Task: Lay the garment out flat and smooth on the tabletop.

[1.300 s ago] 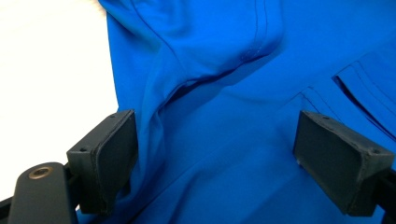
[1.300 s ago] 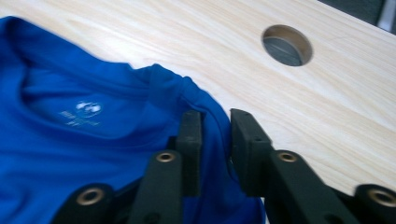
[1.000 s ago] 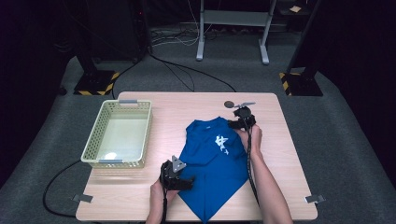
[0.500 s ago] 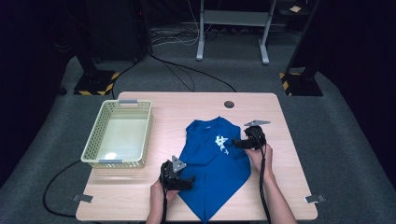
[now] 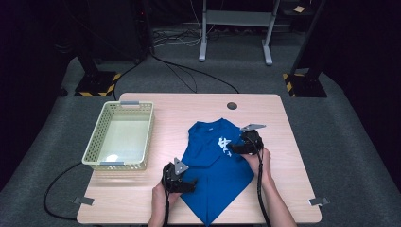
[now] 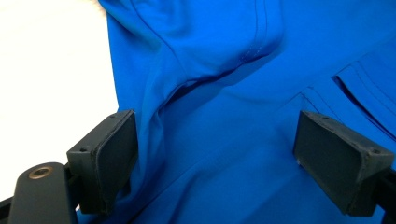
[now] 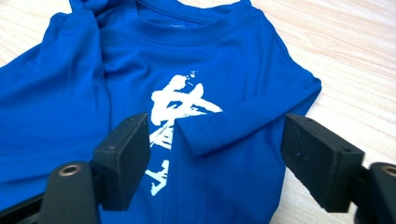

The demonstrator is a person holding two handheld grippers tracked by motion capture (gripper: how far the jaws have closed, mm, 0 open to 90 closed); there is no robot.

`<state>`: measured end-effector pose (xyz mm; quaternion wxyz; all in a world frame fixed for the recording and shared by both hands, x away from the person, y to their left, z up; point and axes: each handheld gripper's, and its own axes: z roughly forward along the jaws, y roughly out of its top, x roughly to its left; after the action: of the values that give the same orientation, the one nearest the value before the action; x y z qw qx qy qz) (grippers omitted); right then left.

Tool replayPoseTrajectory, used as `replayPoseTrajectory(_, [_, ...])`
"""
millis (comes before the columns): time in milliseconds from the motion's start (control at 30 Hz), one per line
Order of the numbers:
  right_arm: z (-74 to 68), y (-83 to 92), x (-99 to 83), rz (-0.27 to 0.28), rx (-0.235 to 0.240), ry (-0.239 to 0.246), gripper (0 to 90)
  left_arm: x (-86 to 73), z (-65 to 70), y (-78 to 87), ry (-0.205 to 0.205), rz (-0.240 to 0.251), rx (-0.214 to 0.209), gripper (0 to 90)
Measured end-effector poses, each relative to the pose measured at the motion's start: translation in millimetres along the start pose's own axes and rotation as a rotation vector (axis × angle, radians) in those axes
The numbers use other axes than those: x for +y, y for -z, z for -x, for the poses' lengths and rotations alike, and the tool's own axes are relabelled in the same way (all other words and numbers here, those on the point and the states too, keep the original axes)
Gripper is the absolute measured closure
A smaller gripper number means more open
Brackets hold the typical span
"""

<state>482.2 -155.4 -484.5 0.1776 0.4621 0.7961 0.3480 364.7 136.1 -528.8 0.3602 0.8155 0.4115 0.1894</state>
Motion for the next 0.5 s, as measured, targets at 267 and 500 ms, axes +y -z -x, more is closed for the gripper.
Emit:
replayPoseTrajectory(267, [-1.6, 3.2, 4.6, -0.011, -0.023, -0.014, 31.5, 0.0, 0.1, 0.1, -0.002, 0.000, 0.000, 13.8])
replayPoseTrajectory(500, [-12.2, -10.9, 3.9, -0.067, -0.026, -0.006, 33.5, -0.1, 0.1, 0.1, -0.001, 0.000, 0.001, 13.8])
